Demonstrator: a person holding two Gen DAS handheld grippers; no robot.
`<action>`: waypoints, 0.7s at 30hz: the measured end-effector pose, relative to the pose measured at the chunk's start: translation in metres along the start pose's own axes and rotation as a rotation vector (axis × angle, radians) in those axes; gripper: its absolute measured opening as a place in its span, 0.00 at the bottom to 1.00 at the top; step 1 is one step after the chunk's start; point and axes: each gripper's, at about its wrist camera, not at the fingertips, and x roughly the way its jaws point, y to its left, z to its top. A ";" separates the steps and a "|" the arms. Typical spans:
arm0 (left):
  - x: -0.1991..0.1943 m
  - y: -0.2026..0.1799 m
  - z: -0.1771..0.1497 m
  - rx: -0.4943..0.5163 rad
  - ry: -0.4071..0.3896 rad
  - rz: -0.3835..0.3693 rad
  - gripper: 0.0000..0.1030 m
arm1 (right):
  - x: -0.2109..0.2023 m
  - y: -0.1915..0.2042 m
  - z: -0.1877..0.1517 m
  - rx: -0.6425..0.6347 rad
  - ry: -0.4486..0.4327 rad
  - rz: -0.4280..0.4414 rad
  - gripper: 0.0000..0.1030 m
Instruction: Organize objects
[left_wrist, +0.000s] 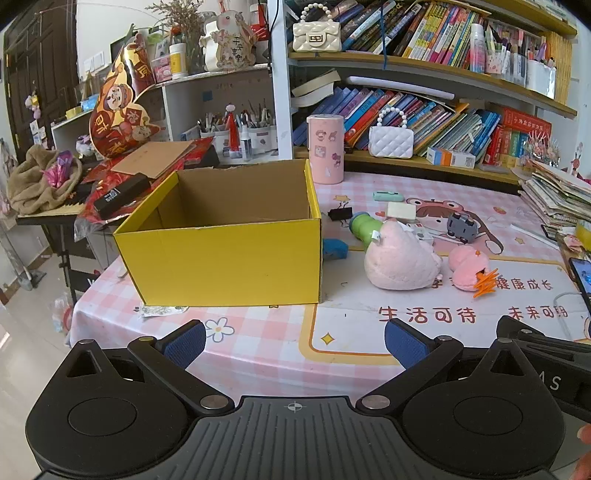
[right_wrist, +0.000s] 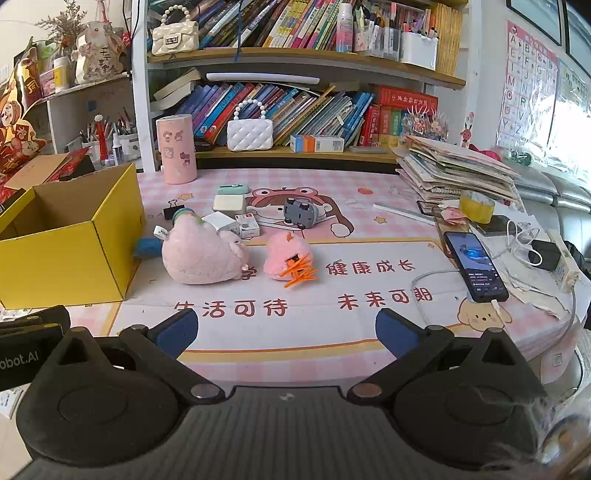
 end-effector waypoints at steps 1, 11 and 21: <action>0.000 0.000 0.000 0.001 0.000 0.001 1.00 | 0.000 0.000 0.000 0.000 0.000 0.000 1.00; 0.003 0.000 -0.001 -0.010 0.010 0.011 1.00 | 0.004 0.000 -0.002 -0.009 0.010 0.007 1.00; 0.006 0.001 -0.001 -0.011 0.017 0.013 1.00 | 0.008 0.001 -0.001 -0.014 0.020 0.013 1.00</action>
